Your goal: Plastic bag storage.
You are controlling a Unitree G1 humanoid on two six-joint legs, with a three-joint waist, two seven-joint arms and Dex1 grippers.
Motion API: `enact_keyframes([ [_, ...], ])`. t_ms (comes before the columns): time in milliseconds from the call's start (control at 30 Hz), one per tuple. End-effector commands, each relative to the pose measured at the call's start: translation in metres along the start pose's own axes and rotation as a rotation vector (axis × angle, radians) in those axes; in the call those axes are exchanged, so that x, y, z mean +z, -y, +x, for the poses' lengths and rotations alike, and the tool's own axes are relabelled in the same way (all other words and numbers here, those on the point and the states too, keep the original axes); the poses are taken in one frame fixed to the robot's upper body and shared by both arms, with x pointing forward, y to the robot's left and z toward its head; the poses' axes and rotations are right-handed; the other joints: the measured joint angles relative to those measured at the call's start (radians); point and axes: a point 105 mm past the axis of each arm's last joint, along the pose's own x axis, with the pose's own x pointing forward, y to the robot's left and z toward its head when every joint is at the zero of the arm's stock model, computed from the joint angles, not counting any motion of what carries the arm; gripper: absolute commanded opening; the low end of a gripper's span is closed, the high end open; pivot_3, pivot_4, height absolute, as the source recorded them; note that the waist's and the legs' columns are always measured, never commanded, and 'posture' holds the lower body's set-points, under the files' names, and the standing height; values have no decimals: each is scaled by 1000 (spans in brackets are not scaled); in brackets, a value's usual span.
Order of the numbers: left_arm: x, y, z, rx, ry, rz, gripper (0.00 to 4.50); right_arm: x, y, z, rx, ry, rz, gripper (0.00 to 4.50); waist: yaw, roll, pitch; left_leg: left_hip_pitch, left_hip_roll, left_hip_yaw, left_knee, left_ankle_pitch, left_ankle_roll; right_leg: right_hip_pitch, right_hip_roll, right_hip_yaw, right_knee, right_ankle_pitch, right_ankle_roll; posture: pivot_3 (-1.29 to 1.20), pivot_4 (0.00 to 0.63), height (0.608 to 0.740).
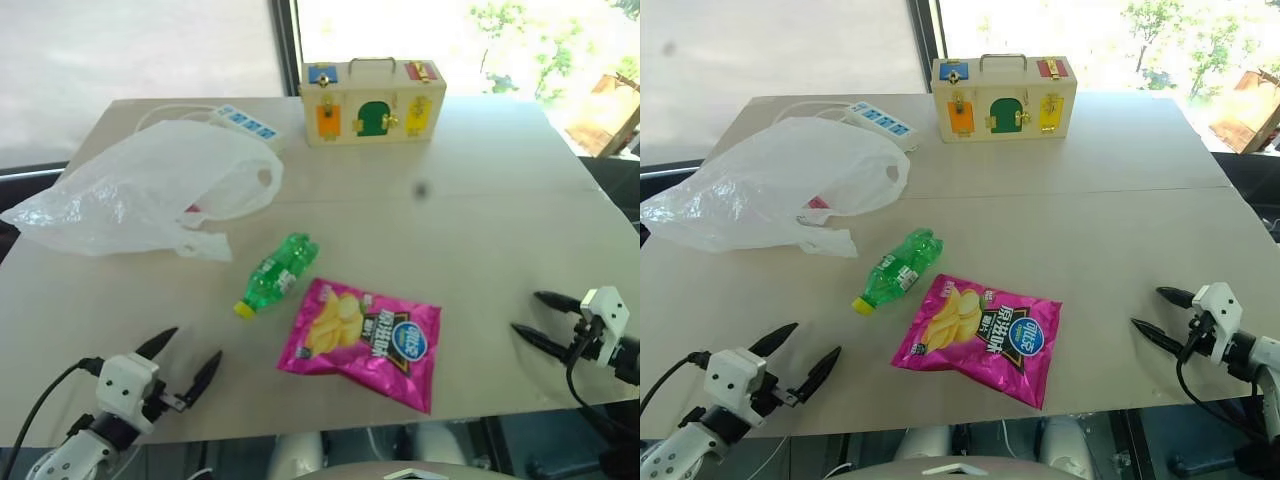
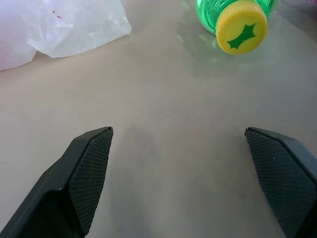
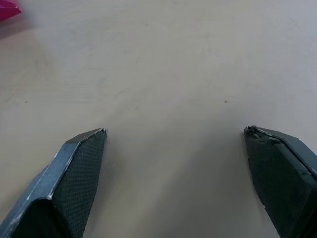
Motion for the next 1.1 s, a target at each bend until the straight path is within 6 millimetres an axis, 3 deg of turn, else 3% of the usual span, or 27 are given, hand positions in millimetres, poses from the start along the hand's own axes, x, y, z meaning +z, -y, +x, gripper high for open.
enact_keyframes([
  [33,-17,-8,-11,41,-63,0,4460,-4,4,-5,-14,-16,2,4500,0,0,0,0,0,0,0,0,0,0,0,0,0,0,0,0,150,740],
  [733,-4,-8,-3,65,15,3,4460,10,15,5,-10,32,-32,4500,-1,2,1,0,0,1,6,0,0,3,1,-1,3,0,0,0,150,740],
  [867,8,-7,-3,83,31,34,4460,13,16,11,-6,49,-35,4500,-2,2,2,0,0,1,7,0,0,3,1,-1,3,0,0,0,150,740],
  [933,19,-4,-1,80,29,77,4460,21,17,18,13,85,-28,4500,-2,1,4,-1,0,1,7,0,0,3,2,-1,3,0,0,0,150,740],
  [1100,73,7,0,165,49,77,4460,84,-6,40,237,251,23,4500,-5,0,10,-4,0,-3,9,0,0,2,2,0,3,1,1,0,150,740],
])
